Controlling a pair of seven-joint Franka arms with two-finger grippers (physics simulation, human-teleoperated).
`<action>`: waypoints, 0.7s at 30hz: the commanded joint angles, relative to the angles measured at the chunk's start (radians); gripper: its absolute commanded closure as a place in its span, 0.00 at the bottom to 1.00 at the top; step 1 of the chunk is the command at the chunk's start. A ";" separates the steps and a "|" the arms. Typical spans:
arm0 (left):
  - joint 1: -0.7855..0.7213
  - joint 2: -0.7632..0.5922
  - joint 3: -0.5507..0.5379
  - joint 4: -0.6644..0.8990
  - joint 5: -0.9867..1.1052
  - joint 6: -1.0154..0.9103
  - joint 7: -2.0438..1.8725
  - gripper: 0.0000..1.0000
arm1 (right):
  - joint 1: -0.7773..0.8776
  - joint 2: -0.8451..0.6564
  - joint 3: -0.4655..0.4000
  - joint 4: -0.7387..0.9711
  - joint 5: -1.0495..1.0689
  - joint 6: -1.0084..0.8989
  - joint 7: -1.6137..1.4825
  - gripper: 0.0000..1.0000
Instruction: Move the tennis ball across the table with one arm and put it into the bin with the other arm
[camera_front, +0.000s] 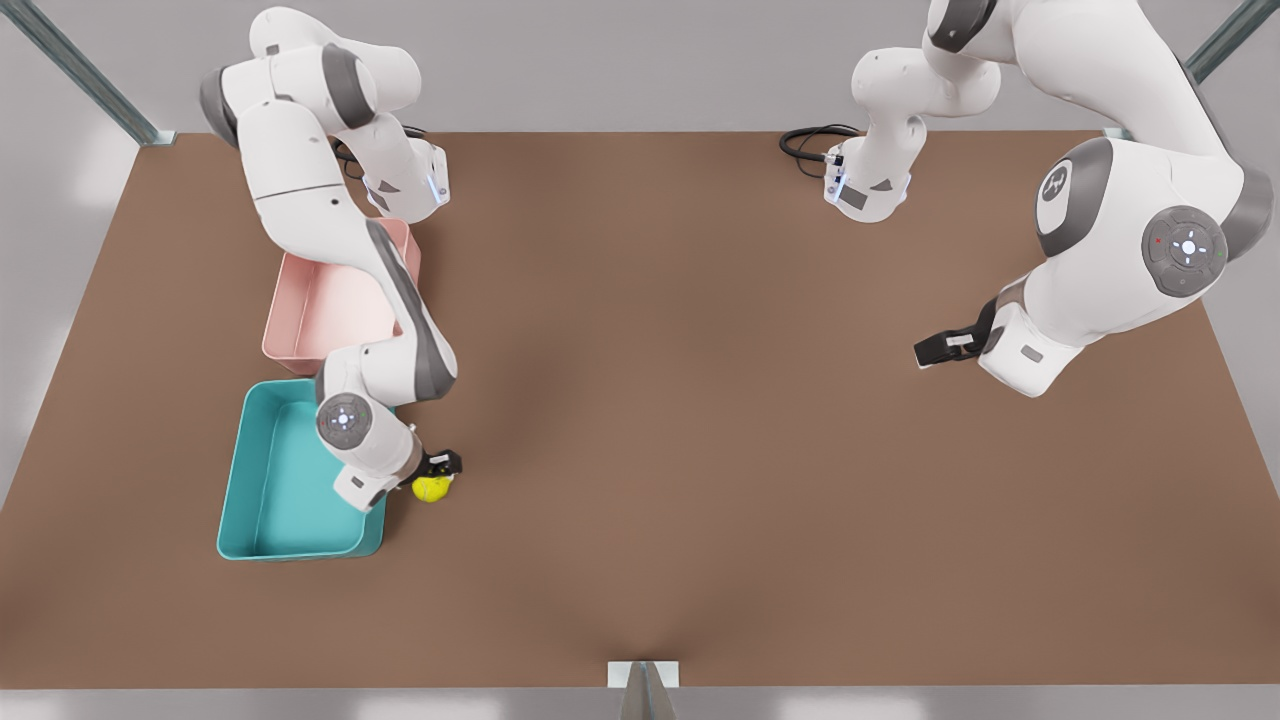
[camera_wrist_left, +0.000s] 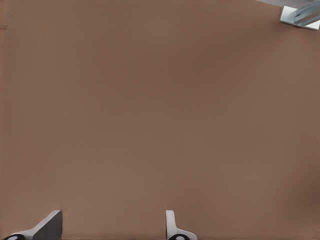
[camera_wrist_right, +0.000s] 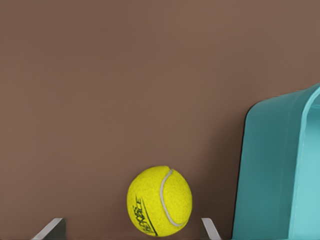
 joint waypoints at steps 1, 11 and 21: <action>0.000 -0.001 0.000 0.000 0.000 -0.003 -0.116 0.00 | 0.001 0.007 0.000 -0.002 -0.001 0.018 0.072 0.00; 0.002 0.000 0.000 -0.001 -0.003 -0.003 -0.114 0.00 | -0.026 0.039 -0.005 -0.011 0.001 0.016 0.072 0.00; 0.003 0.000 0.001 -0.001 -0.003 -0.003 -0.116 0.00 | -0.005 0.073 -0.005 -0.005 0.001 0.018 0.097 0.00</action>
